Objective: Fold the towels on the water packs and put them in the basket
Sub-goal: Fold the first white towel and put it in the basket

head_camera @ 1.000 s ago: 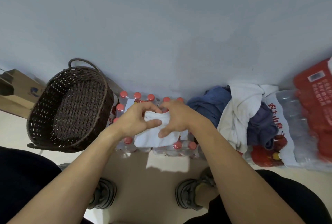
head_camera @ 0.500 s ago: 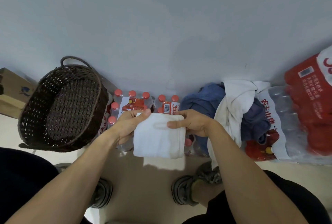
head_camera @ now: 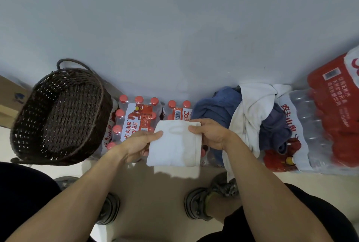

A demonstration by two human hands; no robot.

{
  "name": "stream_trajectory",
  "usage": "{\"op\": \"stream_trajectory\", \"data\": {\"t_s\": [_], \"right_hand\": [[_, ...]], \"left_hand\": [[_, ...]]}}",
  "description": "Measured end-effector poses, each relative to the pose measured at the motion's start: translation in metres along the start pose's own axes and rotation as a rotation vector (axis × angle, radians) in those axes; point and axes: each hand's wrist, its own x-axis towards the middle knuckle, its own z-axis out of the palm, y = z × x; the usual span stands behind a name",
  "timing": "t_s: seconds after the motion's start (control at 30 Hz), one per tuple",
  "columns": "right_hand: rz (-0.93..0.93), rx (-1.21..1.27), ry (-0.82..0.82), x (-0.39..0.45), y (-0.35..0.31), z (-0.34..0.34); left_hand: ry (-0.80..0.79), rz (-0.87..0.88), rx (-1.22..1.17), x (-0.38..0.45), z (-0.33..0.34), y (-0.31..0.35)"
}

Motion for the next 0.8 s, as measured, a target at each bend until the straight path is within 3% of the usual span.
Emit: {"op": "stream_trajectory", "data": {"t_s": [0.1, 0.23, 0.37, 0.47, 0.53, 0.6, 0.67, 0.8], "right_hand": [[-0.094, -0.091, 0.167, 0.004, 0.001, 0.001], [-0.146, -0.444, 0.468, 0.011, 0.016, 0.002], [-0.209, -0.851, 0.673, 0.01, 0.035, 0.008], [-0.356, -0.955, 0.641, 0.007, 0.036, 0.016], [-0.258, -1.027, 0.566, 0.003, 0.04, 0.018], [-0.104, -1.013, 0.601, -0.003, 0.047, 0.014], [0.038, -0.892, 0.641, -0.007, 0.052, 0.012], [0.272, -0.715, 0.488, -0.014, 0.055, 0.017]], "left_hand": [[0.099, 0.078, -0.016, 0.006, 0.011, -0.004], [0.178, 0.123, 0.122, 0.012, 0.024, -0.014], [0.261, 0.232, 0.431, 0.017, 0.03, -0.028], [0.329, 0.346, 0.592, 0.02, 0.035, -0.031], [0.375, 0.375, 0.633, 0.021, 0.032, -0.032], [0.449, 0.391, 0.611, 0.022, 0.028, -0.033], [0.502, 0.341, 0.53, 0.023, 0.025, -0.033], [0.472, 0.181, 0.499, 0.024, 0.023, -0.03]]}}
